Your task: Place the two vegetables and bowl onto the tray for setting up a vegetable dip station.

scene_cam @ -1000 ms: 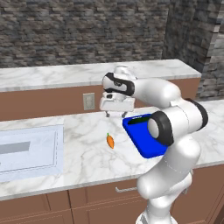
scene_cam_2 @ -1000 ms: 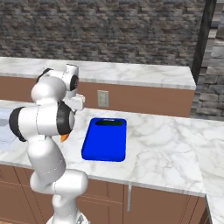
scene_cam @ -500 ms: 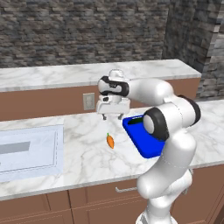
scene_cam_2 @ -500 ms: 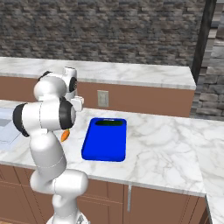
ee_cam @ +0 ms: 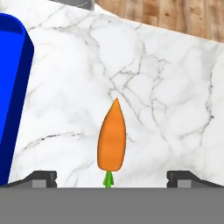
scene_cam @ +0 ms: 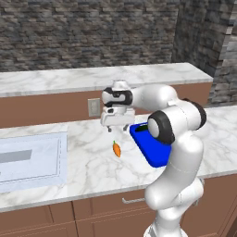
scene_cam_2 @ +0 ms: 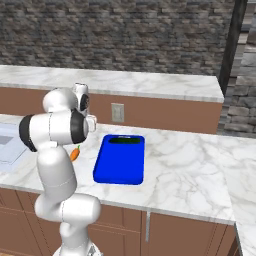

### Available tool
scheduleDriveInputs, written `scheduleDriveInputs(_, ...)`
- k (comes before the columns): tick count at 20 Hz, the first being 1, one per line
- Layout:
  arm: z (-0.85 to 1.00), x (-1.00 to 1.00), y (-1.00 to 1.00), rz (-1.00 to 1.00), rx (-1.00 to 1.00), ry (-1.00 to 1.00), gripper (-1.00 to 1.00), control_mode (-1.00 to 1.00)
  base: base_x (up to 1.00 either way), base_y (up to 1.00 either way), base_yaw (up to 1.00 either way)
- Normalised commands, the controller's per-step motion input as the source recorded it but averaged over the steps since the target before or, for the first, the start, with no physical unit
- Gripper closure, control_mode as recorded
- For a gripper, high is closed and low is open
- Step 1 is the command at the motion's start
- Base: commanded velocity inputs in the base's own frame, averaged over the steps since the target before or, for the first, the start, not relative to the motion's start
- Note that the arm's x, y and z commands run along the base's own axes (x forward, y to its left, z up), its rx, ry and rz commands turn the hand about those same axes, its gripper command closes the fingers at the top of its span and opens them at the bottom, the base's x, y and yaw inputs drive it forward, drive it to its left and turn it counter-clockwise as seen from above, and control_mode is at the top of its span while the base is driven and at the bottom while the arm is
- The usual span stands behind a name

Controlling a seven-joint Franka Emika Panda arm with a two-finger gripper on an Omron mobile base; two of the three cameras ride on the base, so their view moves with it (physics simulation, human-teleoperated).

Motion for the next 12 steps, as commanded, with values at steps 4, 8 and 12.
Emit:
scheduleDriveInputs(4, -0.25, 0.08, 0.00, 0.05, 0.00, 0.00, -1.00, -1.00, 0.00, 0.00, 0.00)
scheduleDriveInputs(8, -0.20, 0.00, 0.00, 0.06, 0.00, 0.00, -1.00, -1.00, 0.00, 0.00, 0.00)
scheduleDriveInputs(12, -0.17, 0.00, 0.00, 0.04, 0.00, 0.00, -1.00, -1.00, 0.00, 0.00, 0.00)
